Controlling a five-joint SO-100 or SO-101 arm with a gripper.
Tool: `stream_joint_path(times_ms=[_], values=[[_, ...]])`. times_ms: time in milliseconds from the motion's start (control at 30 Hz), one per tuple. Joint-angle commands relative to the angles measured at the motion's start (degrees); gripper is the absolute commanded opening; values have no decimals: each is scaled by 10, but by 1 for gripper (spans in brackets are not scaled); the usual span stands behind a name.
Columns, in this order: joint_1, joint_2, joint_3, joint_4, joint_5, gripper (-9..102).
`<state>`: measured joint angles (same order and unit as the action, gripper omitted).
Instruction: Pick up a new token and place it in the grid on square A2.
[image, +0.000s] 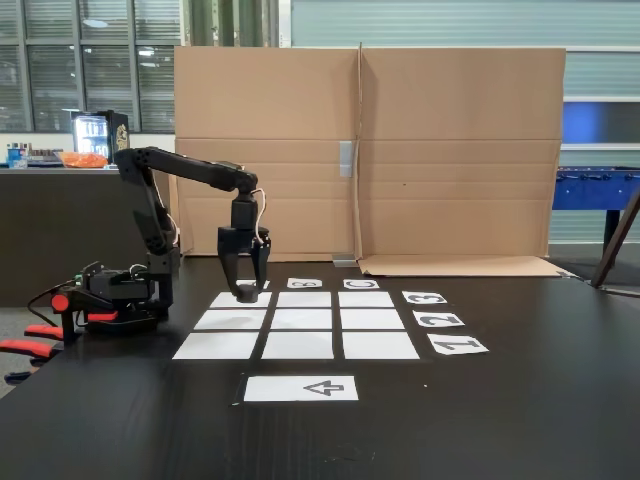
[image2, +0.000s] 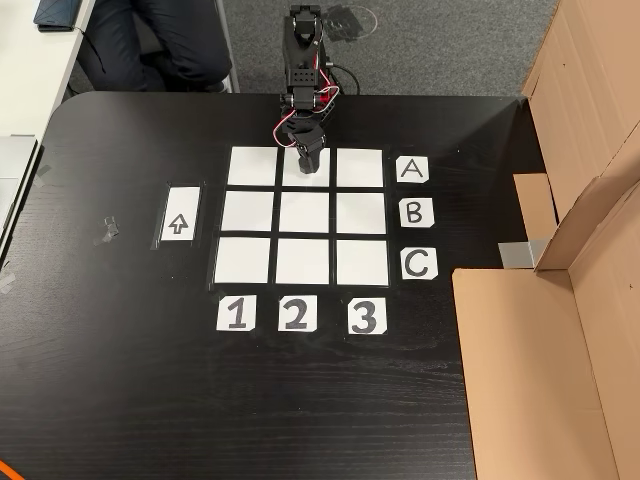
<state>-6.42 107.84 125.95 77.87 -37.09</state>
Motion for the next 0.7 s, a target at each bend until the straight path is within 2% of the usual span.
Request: stream_joint_path(times_ms=[0, 667], values=[[-7, 25, 11, -4, -10, 9], [-4, 144, 101, -13, -36, 9]])
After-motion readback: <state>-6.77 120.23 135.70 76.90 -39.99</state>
